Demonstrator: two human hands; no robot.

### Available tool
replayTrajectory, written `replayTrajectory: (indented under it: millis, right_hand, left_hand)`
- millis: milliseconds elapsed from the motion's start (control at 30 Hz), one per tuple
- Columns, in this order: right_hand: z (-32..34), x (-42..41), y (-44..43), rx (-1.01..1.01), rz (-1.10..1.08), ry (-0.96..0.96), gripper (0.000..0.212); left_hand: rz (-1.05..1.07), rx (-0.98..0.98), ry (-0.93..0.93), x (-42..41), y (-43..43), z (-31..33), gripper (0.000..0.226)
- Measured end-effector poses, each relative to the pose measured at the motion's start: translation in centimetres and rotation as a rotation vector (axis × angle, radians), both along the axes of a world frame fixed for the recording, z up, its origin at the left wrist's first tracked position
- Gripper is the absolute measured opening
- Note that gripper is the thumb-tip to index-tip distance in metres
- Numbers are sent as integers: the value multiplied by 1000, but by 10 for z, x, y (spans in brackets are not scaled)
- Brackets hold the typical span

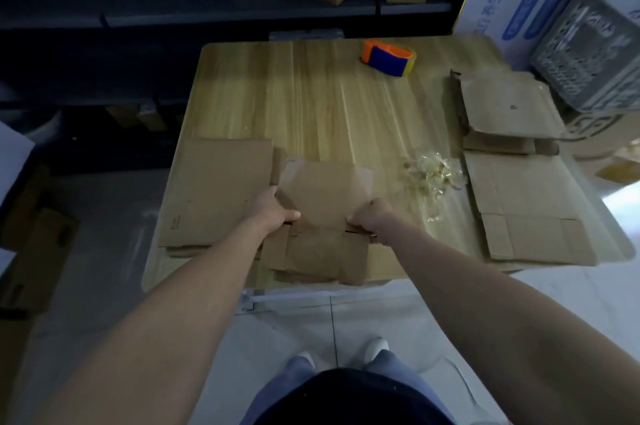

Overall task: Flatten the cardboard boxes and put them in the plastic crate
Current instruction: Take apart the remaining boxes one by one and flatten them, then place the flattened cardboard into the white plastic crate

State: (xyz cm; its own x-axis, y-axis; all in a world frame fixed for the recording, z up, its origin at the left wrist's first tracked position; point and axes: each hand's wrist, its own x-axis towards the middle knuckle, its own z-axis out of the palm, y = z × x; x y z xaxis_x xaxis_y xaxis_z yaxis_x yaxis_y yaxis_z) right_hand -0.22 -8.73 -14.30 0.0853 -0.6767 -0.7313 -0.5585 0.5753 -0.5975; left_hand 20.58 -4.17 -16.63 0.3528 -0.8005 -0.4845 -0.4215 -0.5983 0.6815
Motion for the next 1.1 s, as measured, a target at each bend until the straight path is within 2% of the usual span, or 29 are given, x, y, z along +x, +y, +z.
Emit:
replayTrajectory:
  millis: [67, 100, 200, 367, 467, 667, 800, 900, 1000, 1100]
  right_hand:
    - [-6, 4, 2, 9, -8, 18, 19]
    - [-9, 7, 3, 0, 13, 76, 11]
    - [-19, 15, 4, 26, 73, 274, 61]
    - [-37, 23, 1, -21, 102, 382, 89]
    - [-46, 26, 1, -58, 85, 448, 89]
    - [-50, 20, -2, -135, 97, 455, 79]
    - [-45, 13, 3, -137, 156, 466, 81]
    - [-35, 5, 3, -174, 221, 454, 85]
    - [-17, -15, -7, -235, 255, 413, 76]
    - [6, -52, -27, -254, 204, 374, 70]
  left_hand:
    - [-55, 27, -57, 4, 2, -9, 75]
    - [-85, 29, -75, 4, 3, -12, 71]
    - [-177, 60, -132, 1, -2, -20, 69]
    - [-334, 220, -402, -1, -14, -25, 77]
    - [-331, 216, -477, -5, -14, -30, 69]
    - [-386, 220, -544, -8, -19, -23, 56]
    - [-434, 96, -730, -21, -18, -6, 69]
    - [-441, -6, -821, -34, -19, 10, 61]
    - [-411, -100, -790, -52, -28, 32, 42]
    - [-389, -238, -665, -88, -49, 55, 28]
